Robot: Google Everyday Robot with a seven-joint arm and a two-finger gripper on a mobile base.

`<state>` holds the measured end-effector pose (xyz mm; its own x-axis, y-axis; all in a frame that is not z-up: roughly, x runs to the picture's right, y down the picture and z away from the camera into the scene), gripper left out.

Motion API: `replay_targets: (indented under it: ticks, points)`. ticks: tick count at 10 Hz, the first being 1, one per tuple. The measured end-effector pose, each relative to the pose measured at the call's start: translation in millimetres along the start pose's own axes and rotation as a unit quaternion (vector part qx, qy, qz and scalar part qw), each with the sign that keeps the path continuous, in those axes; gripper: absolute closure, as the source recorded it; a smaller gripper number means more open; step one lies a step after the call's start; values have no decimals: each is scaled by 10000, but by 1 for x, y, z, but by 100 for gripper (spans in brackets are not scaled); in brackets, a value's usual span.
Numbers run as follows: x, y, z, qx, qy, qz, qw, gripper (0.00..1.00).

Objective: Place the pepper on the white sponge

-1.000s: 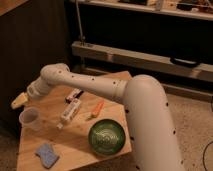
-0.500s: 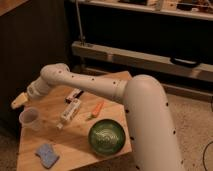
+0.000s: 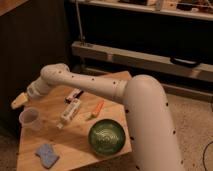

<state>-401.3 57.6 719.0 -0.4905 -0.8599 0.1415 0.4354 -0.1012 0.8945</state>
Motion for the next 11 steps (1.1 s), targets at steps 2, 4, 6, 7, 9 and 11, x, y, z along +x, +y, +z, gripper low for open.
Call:
replay_targets:
  ticks: [2, 4, 6, 7, 9, 11]
  points:
    - [0, 0, 0, 0, 1, -1, 10000, 30]
    - [0, 0, 0, 0, 1, -1, 10000, 30]
    - [0, 0, -4, -140, 44, 76, 9999, 30]
    - [-1, -2, -12, -364, 110, 152, 9992, 30]
    - [-10, -8, -40, -977, 317, 332, 9942, 30]
    - [-24, -6, -71, -1445, 535, 550, 9865, 30]
